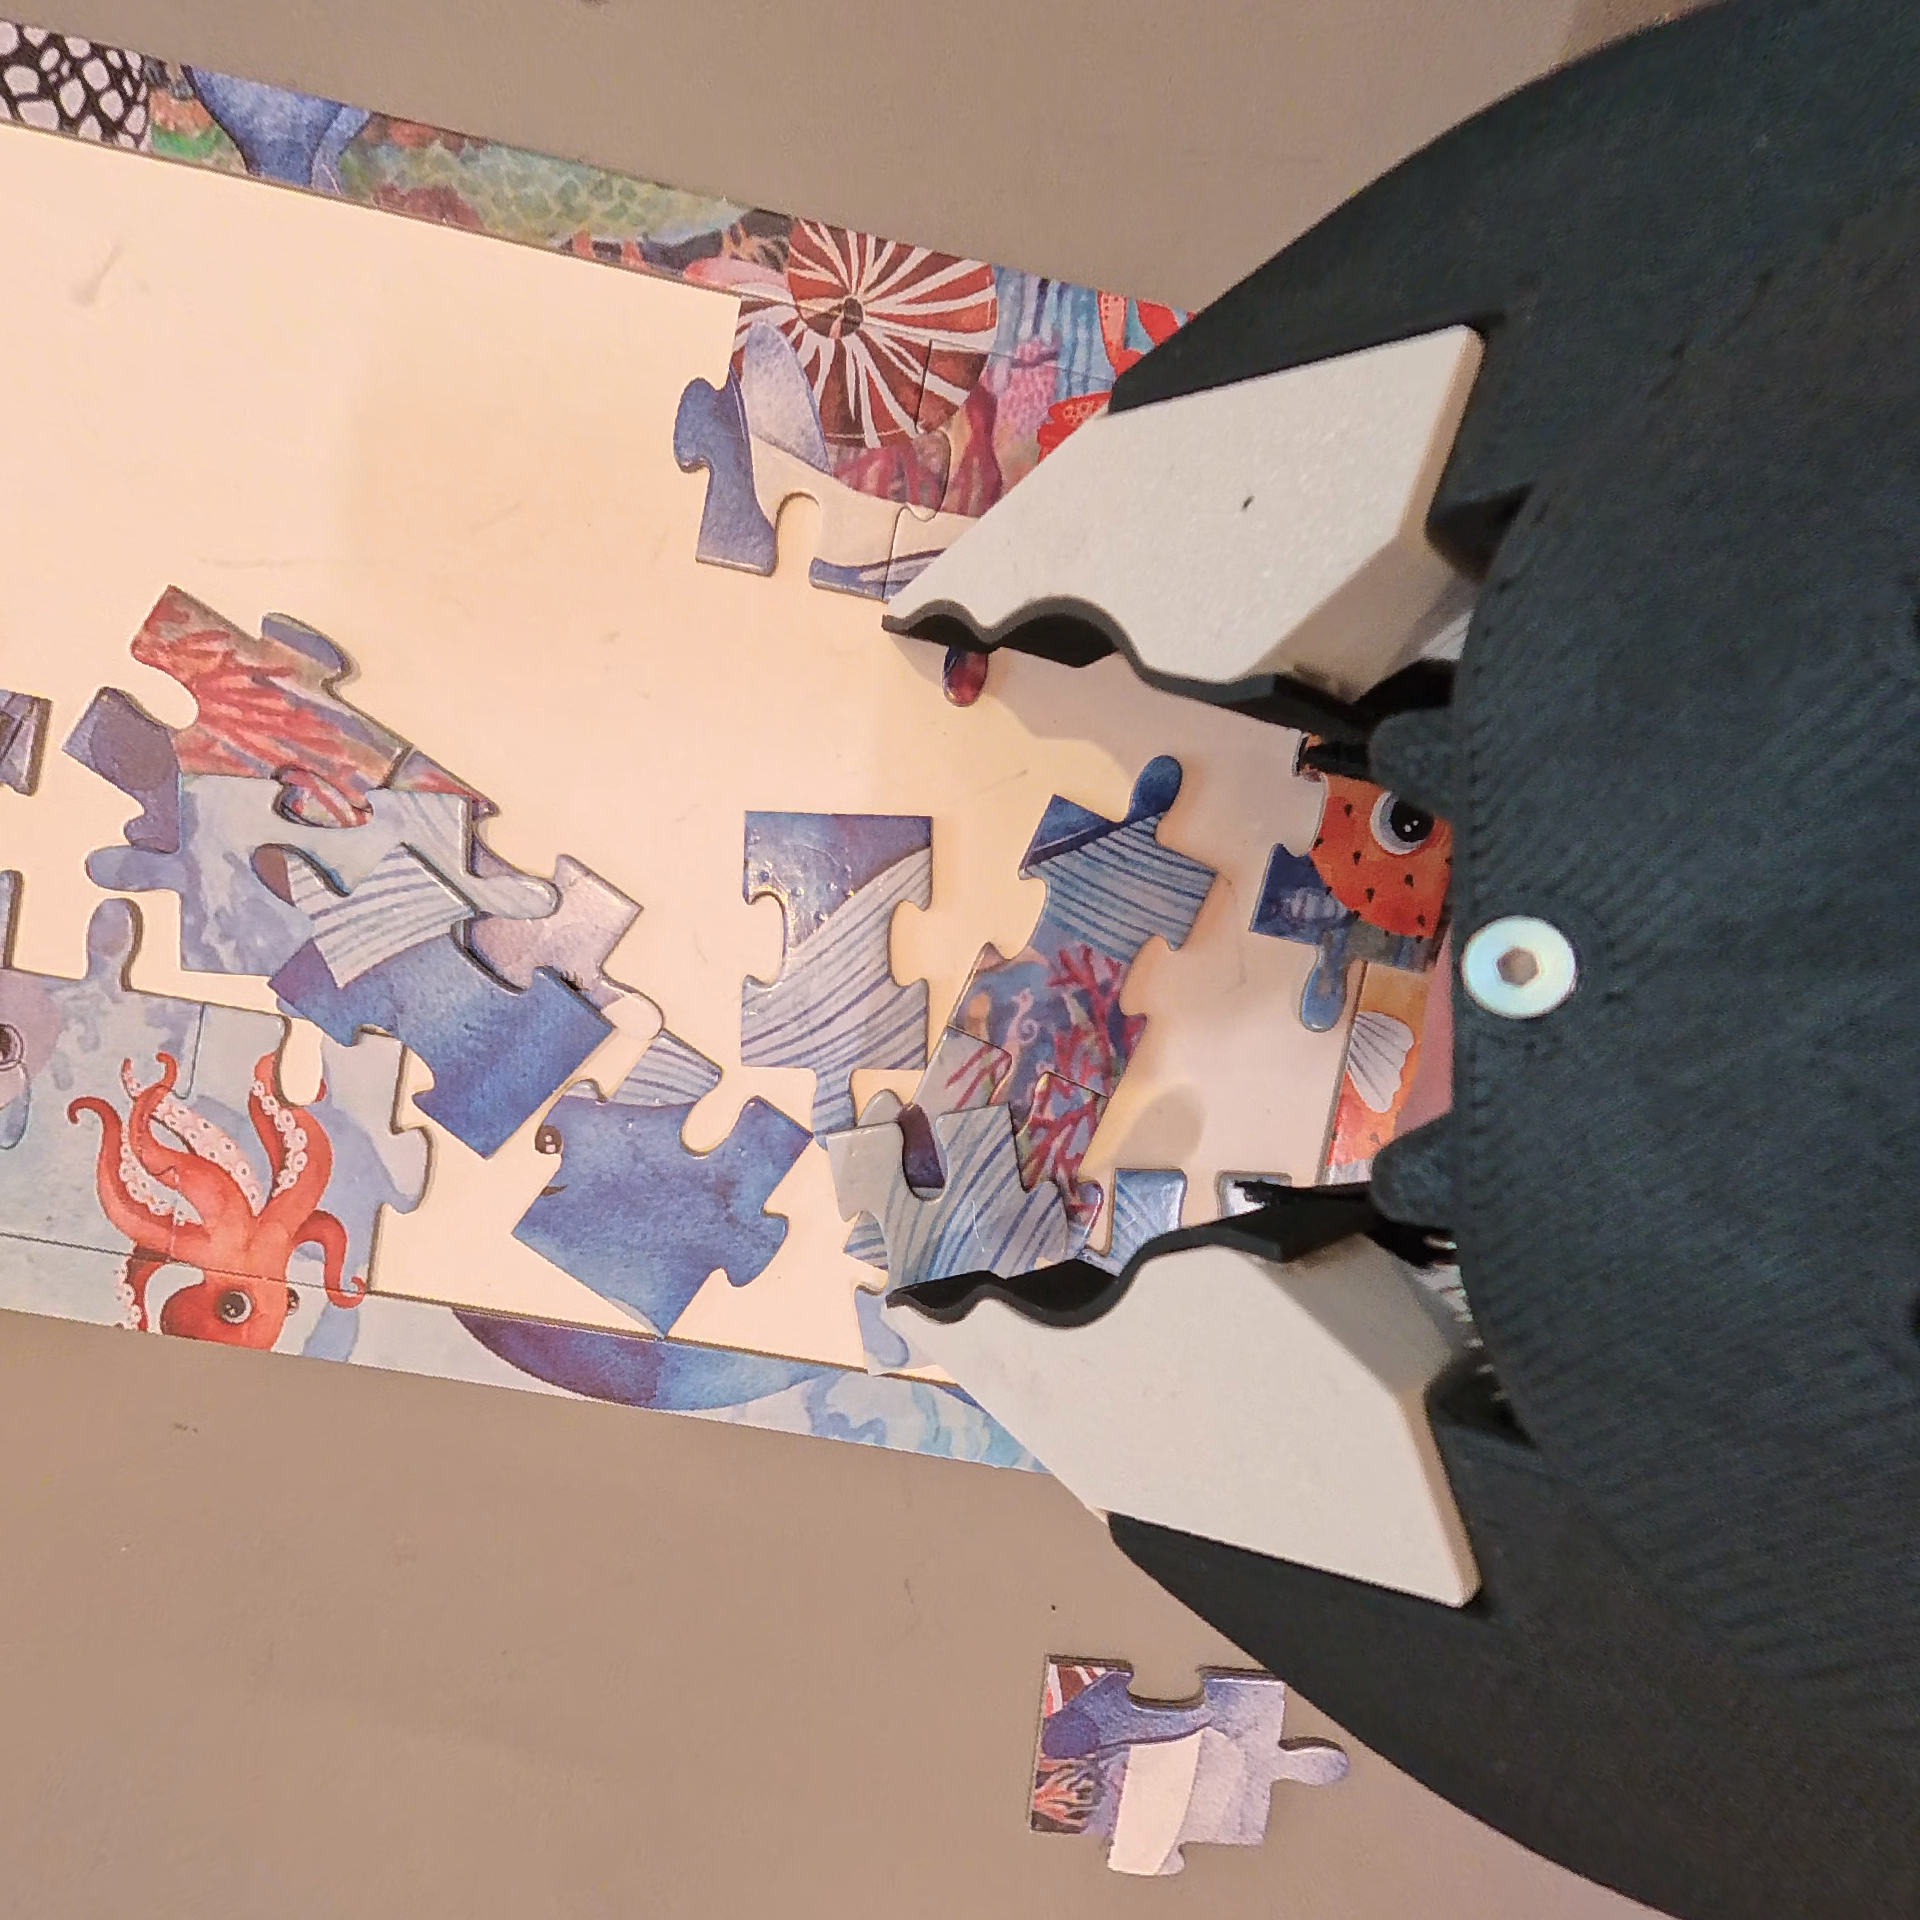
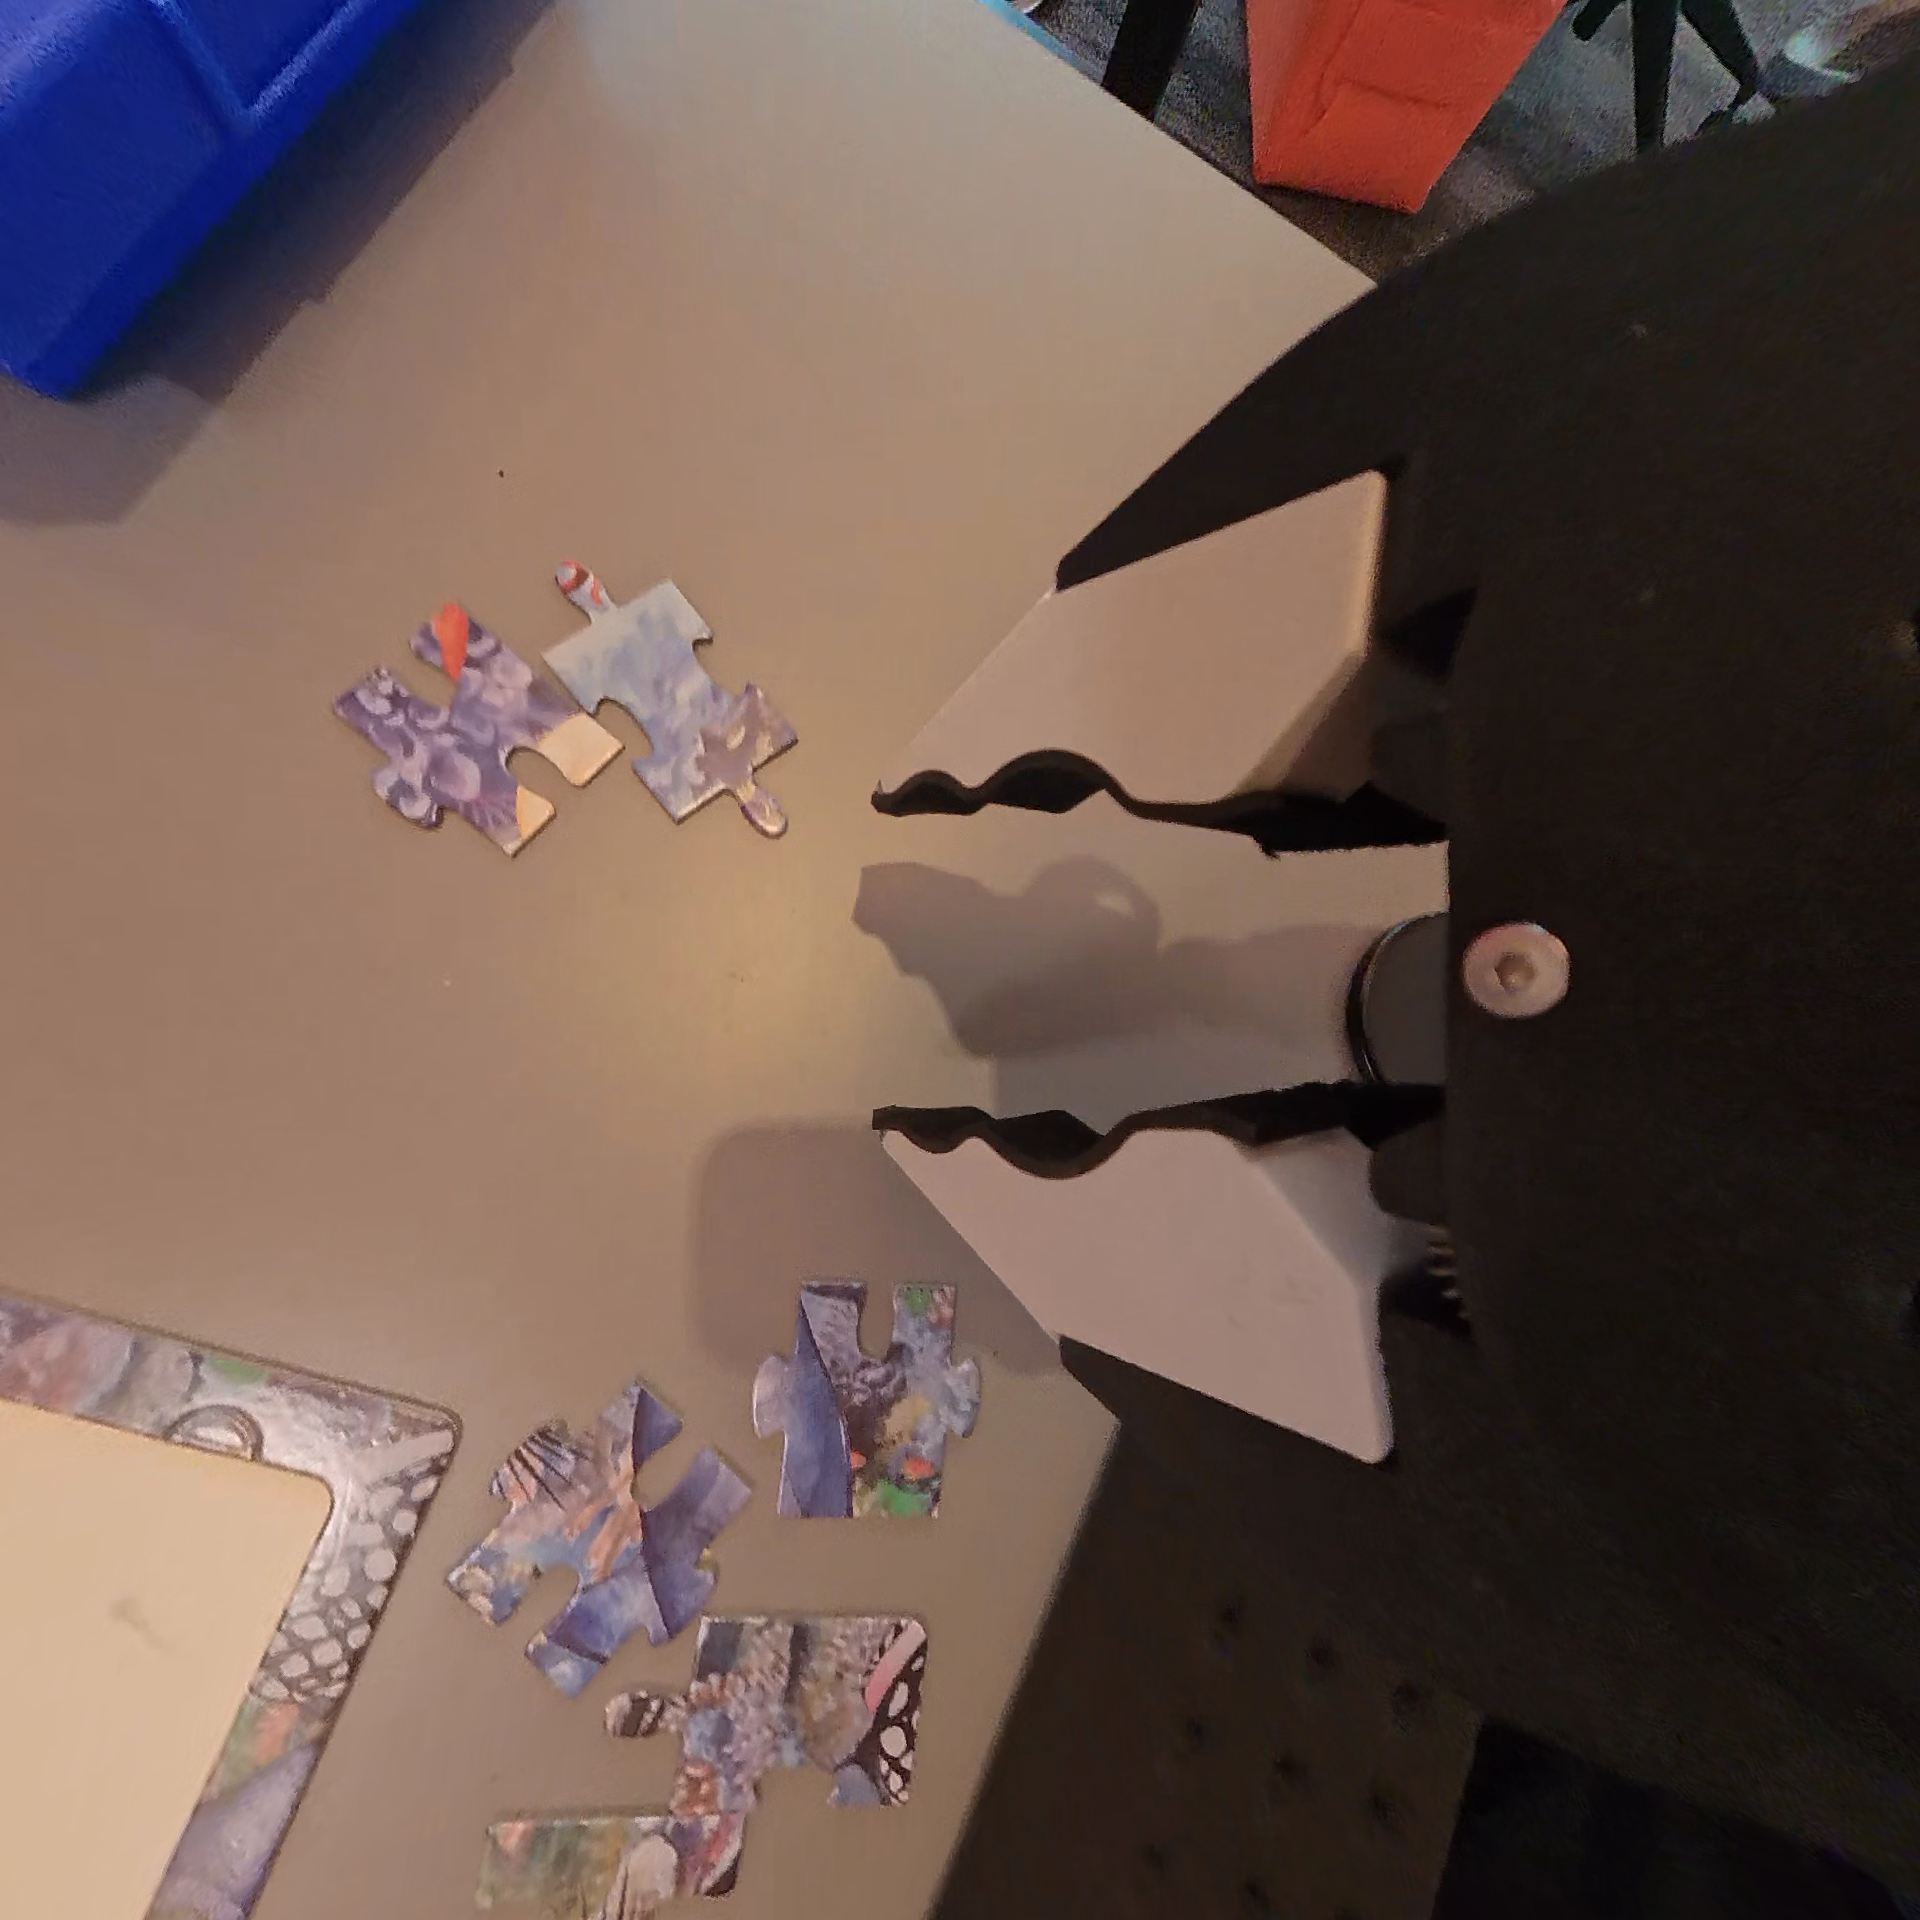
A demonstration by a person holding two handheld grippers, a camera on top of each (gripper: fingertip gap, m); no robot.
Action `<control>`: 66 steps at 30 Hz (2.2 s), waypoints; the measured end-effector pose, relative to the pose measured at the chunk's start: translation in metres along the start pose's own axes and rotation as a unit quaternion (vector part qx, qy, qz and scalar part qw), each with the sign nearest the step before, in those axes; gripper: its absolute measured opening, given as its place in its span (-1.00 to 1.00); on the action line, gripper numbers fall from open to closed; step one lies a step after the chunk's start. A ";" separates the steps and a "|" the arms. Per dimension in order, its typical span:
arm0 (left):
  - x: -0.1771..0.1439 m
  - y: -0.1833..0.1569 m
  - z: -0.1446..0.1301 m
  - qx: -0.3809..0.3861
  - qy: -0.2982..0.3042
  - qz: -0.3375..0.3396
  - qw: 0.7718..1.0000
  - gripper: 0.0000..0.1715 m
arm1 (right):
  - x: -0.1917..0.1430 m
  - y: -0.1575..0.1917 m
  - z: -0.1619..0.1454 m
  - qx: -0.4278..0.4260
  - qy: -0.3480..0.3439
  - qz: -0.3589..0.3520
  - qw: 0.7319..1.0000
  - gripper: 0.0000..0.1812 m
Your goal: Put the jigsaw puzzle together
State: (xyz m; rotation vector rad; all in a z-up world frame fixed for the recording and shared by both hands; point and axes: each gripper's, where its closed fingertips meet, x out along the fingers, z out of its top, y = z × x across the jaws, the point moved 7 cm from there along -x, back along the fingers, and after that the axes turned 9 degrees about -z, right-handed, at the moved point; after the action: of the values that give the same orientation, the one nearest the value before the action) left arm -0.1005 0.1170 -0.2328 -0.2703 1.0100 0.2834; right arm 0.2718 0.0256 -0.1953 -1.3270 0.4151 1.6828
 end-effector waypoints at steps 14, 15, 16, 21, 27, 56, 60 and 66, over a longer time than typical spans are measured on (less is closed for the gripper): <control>0.000 0.001 -0.001 -0.002 -0.003 -0.002 1.000 0.37 | 0.044 -0.049 0.013 0.044 0.008 0.008 0.999 -0.35; 0.000 0.001 -0.001 -0.002 -0.003 -0.002 1.000 0.37 | 0.046 -0.049 0.013 0.047 0.009 0.011 0.999 -0.36; 0.000 0.001 -0.001 -0.002 -0.003 -0.003 1.000 0.37 | 0.048 -0.049 0.014 0.047 0.008 0.014 0.999 -0.36; 0.000 0.001 -0.001 -0.002 -0.004 -0.003 1.000 0.38 | 0.054 -0.050 0.016 0.041 0.013 0.007 0.999 -0.38; 0.000 0.001 0.000 -0.003 -0.004 -0.003 1.000 0.38 | 0.049 -0.051 0.037 0.012 -0.020 0.004 1.000 -0.34; 0.000 0.002 -0.002 -0.003 -0.009 -0.003 1.000 0.37 | 0.079 0.035 0.173 -0.149 -0.120 0.150 0.970 -0.29; 0.000 0.002 -0.001 -0.003 -0.009 -0.003 1.000 0.37 | 0.094 0.035 0.181 -0.145 -0.119 0.155 0.970 -0.29; 0.000 0.002 -0.001 -0.003 -0.008 -0.003 1.000 0.37 | 0.098 0.032 0.177 -0.127 -0.119 0.197 0.965 -0.49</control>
State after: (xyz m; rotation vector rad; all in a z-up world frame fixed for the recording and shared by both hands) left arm -0.1023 0.1186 -0.2336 -0.2757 0.9917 0.2839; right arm 0.1438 0.1821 -0.2278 -1.2569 0.3449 2.2639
